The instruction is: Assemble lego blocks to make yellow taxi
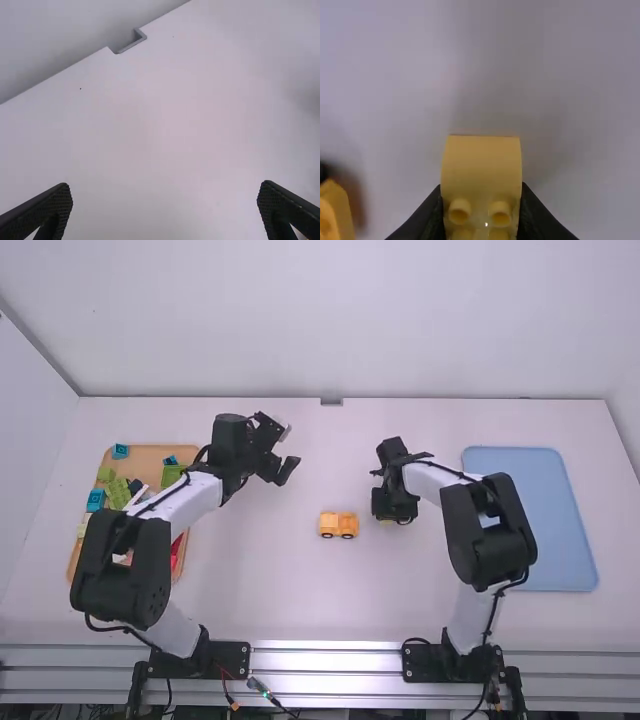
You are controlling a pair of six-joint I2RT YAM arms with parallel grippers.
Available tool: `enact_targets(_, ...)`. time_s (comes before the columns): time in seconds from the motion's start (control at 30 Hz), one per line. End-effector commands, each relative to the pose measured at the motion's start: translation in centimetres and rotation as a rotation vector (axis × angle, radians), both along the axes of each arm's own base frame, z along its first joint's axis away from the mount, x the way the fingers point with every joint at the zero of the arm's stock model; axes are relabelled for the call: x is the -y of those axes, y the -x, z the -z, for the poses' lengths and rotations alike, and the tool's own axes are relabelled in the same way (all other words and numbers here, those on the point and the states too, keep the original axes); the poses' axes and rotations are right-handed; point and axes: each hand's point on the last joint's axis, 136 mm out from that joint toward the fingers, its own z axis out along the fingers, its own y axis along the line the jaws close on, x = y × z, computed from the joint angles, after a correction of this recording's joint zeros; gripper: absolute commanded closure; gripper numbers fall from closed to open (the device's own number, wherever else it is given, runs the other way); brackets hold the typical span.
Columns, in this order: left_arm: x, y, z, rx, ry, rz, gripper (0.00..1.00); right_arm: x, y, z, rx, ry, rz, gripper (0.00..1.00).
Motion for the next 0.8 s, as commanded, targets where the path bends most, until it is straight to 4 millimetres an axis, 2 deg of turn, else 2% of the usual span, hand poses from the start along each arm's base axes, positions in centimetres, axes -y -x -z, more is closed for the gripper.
enact_targets(0.0, -0.3, 0.0, -0.5, 0.012, -0.001, -0.009, 0.01, -0.1, 0.4, 0.0, -0.095, -0.046, 0.472, 1.0)
enact_targets(0.2, -0.3, 0.2, -0.4, 0.004, -0.002, -0.009, 0.01, -0.9, 0.6, -0.4, -0.224, -0.153, 0.839, 1.0)
enact_targets(0.4, -0.3, 0.1, -0.4, 0.005, -0.002, -0.009, 0.01, -0.2, 0.3, -0.2, -0.22, -0.098, 1.116, 1.0)
enact_targets(0.53, -0.3, 0.1, -0.4, 0.009, -0.001, -0.009, 0.01, 0.5, 0.2, 0.1, -0.162, -0.029, 1.224, 1.0)
enact_targets(0.77, -0.3, 0.1, -0.5, 0.009, -0.001, -0.009, 0.01, 0.9, 0.2, 0.2, -0.116, 0.016, 1.303, 1.0)
